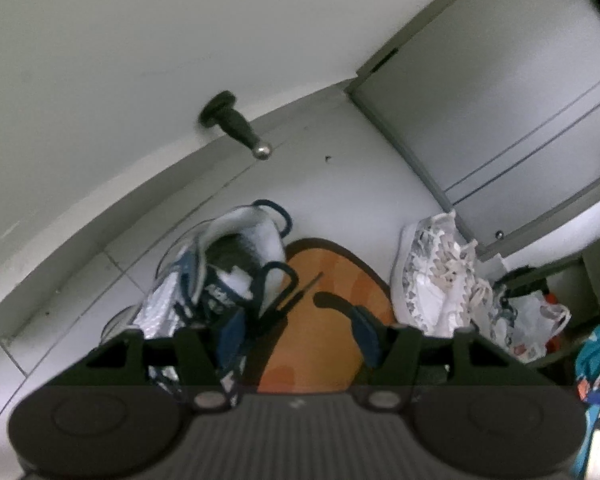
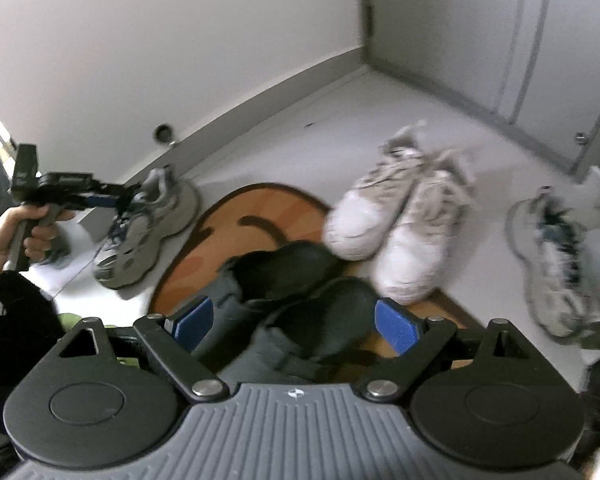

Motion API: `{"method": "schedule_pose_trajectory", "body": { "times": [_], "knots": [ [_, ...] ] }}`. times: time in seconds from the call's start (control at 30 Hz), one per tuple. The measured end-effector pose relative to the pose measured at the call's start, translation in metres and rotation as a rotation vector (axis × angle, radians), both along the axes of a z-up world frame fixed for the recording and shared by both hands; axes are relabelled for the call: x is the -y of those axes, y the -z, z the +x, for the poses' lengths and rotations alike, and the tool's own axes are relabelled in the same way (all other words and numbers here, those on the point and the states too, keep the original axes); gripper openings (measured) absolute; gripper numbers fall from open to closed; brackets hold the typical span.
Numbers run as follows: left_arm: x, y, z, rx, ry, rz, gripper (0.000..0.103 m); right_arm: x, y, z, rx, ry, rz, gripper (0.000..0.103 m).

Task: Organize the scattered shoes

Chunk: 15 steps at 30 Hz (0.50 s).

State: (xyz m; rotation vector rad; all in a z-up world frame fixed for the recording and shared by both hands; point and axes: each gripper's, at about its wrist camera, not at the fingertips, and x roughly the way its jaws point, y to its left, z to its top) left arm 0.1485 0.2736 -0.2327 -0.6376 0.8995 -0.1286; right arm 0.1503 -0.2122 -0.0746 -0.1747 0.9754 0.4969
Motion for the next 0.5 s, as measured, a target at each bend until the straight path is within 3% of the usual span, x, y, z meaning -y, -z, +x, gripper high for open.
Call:
{"method": "schedule_pose_trajectory", "body": {
  "times": [0.5],
  "knots": [
    [0.092,-0.032,0.033,0.069,0.176,0.026,0.071,0.046,-0.03,0.014,0.082,0.084,-0.009,0.092]
  ]
}}
